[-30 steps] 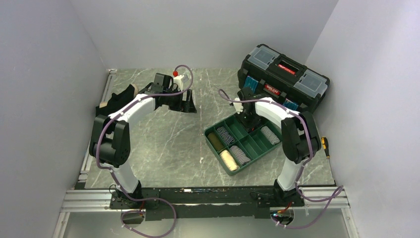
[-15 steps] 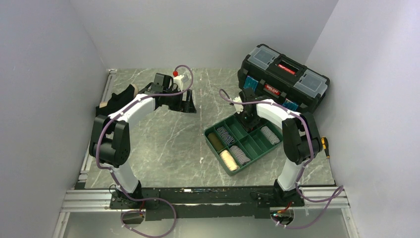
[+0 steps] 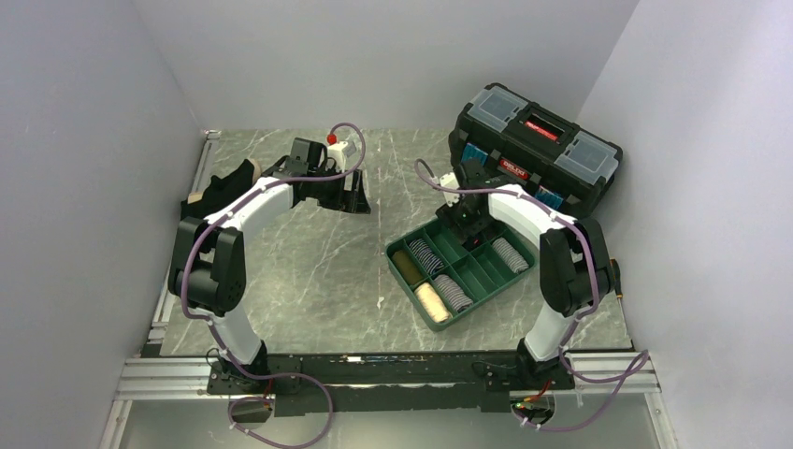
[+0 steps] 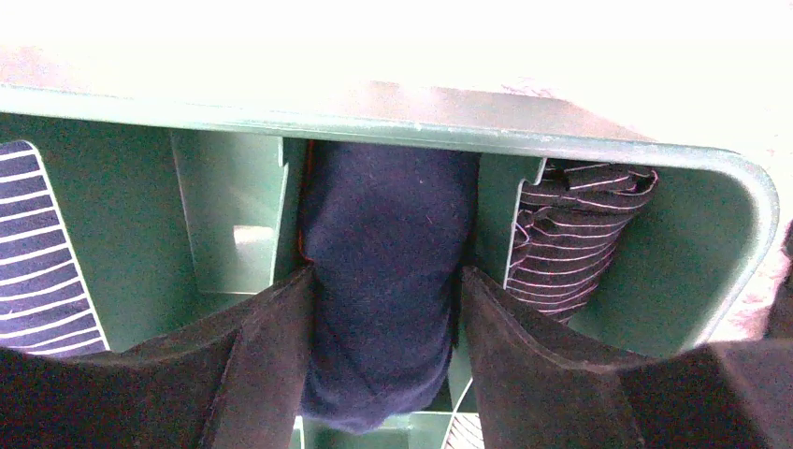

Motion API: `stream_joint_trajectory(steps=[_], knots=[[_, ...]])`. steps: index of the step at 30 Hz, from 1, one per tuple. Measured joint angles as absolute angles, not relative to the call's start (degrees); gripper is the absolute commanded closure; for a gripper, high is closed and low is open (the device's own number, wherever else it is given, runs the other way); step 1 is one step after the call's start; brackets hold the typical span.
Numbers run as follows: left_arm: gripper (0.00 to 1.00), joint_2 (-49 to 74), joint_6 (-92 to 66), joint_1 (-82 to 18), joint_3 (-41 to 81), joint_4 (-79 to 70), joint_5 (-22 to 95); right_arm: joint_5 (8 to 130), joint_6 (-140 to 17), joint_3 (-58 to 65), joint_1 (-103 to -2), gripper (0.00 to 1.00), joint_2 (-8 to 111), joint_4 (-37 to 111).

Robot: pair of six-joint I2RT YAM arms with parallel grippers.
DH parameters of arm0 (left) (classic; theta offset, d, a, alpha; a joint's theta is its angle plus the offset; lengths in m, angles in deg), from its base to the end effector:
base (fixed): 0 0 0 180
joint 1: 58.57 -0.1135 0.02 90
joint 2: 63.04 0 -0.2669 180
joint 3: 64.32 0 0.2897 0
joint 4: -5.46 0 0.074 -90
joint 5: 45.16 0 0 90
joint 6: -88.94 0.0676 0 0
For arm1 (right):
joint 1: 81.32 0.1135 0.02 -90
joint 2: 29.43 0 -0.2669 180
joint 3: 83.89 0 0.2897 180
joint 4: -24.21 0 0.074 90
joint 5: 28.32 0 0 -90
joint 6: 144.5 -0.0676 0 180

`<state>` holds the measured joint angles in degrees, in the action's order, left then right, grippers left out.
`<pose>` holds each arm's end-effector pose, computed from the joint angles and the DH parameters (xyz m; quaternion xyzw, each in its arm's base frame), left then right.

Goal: Roll the underwear
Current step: Place the underwear in the storage box.

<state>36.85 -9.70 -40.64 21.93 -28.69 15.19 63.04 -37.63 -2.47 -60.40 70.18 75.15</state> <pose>0.4051 -0.1662 0.2098 0.1649 0.8914 -0.3123 0.2839 0.3639 0.1408 0.1539 -0.3205 0.9297 0.0181 0.1806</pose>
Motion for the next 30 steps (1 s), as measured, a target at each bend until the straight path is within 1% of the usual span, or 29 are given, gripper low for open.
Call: stream_joint_trajectory(steps=[8,14,18,23,30], knots=[[0.12,36.85,-9.70,-40.64,21.93,-28.71,15.19,63.50,-37.72,-2.14,-60.51,0.37,70.11,75.50],[0.12,36.81,-9.68,-40.64,22.04,-28.91,15.19,63.50,-37.74,-0.43,-60.51,0.44,70.11,77.27],[0.12,36.77,-9.68,-40.64,22.39,-29.28,15.19,63.57,-37.48,1.14,-60.51,0.50,69.68,78.73],[0.12,36.74,-9.68,-40.64,23.00,-29.80,15.19,63.76,-36.91,1.25,-60.55,0.61,67.93,80.15],[0.12,36.46,-9.68,-40.66,23.26,-29.96,15.19,63.72,-36.69,-2.82,-60.57,0.71,65.20,80.09]])
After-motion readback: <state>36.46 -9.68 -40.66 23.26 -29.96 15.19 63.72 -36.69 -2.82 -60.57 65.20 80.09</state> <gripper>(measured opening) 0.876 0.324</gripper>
